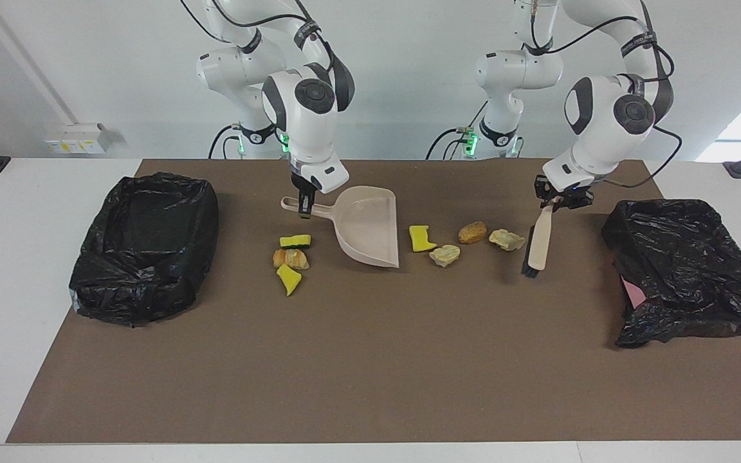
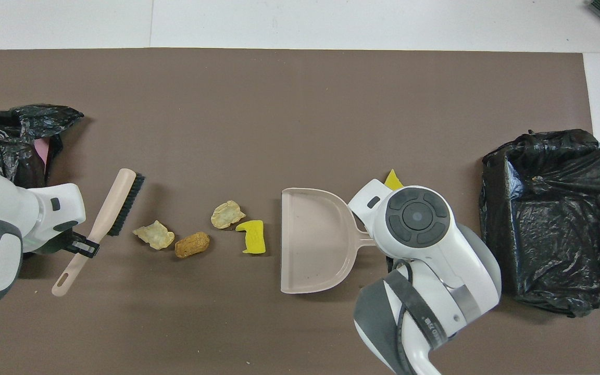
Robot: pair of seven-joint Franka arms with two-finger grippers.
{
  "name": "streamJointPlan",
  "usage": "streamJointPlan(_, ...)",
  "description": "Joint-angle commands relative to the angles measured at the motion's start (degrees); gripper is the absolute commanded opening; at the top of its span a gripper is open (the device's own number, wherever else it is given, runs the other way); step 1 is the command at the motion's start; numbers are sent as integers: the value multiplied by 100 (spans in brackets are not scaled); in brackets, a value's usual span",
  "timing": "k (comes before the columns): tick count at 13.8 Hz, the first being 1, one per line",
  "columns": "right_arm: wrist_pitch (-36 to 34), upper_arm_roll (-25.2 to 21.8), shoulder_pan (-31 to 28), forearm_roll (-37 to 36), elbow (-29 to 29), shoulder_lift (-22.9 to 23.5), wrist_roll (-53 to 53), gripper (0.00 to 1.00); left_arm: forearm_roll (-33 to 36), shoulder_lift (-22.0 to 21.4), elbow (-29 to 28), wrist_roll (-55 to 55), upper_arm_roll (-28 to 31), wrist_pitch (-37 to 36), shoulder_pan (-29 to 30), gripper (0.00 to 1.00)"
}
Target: Sweep and dump trash in bin
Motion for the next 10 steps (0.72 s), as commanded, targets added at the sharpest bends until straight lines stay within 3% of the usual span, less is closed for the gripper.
streamJointPlan(1, 264, 17, 185, -44, -218, -19, 269, 0, 100, -206, -628, -415, -60, 622, 156, 0)
streamJointPlan(4, 501, 17, 442, -44, -245, 201, 1018, 0, 100, -258, -919, -1004, -86, 775, -2, 0)
streamJointPlan(8, 589, 25, 643, 0, -280, 270, 1800, 0, 91, -592, -1367, -2189, -86, 660, -896, 0)
streamJointPlan(10, 765, 25, 653, 0, -289, 385, 1837, 0, 48, -444, -1350, -2656, -86, 835, -1310, 0)
